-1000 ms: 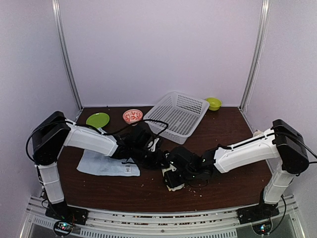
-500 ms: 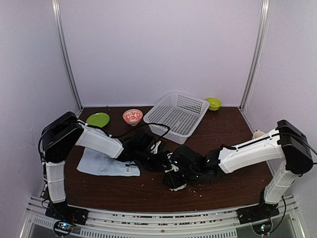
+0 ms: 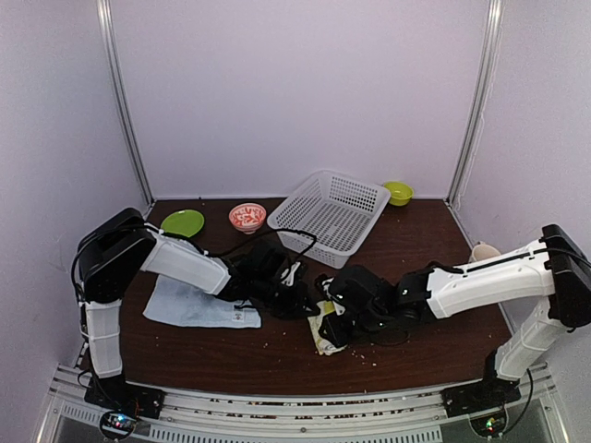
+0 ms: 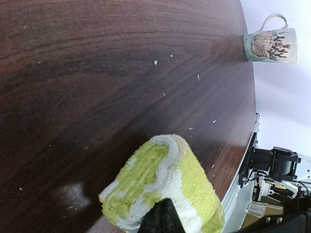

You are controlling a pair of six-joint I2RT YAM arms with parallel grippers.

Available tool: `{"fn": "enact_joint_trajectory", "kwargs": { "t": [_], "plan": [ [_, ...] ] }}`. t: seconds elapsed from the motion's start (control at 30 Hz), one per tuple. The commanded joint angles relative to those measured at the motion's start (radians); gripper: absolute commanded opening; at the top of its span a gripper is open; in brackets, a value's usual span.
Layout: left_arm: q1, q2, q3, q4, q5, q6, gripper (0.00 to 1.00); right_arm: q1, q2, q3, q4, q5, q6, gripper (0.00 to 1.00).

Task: Roll the towels
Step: Pick up the towel from the center of the board.

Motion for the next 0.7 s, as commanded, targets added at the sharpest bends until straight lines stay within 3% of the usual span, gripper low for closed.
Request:
{"fn": "enact_joint_trajectory", "kwargs": {
  "t": [0.0,0.17,0.37,0.53,0.67],
  "plan": [
    [0.006,0.033,0.007,-0.017,-0.015,0.004,0.0,0.014,0.028,0.0,-0.112,0.048,-0.002,0.17],
    [0.006,0.044,0.003,-0.023,-0.017,0.005,0.0,0.036,0.118,0.002,-0.159,0.044,0.024,0.1],
    [0.006,0.072,-0.001,-0.022,-0.022,0.003,0.0,0.056,0.166,0.019,-0.218,0.061,0.067,0.09],
    [0.006,0.084,-0.015,-0.003,-0.011,0.0,0.0,0.052,0.048,0.036,-0.23,0.062,0.064,0.36],
    [0.006,0.079,-0.014,0.0,-0.007,0.002,0.0,0.01,-0.062,0.046,-0.227,0.058,0.077,0.49]
  ]
}}
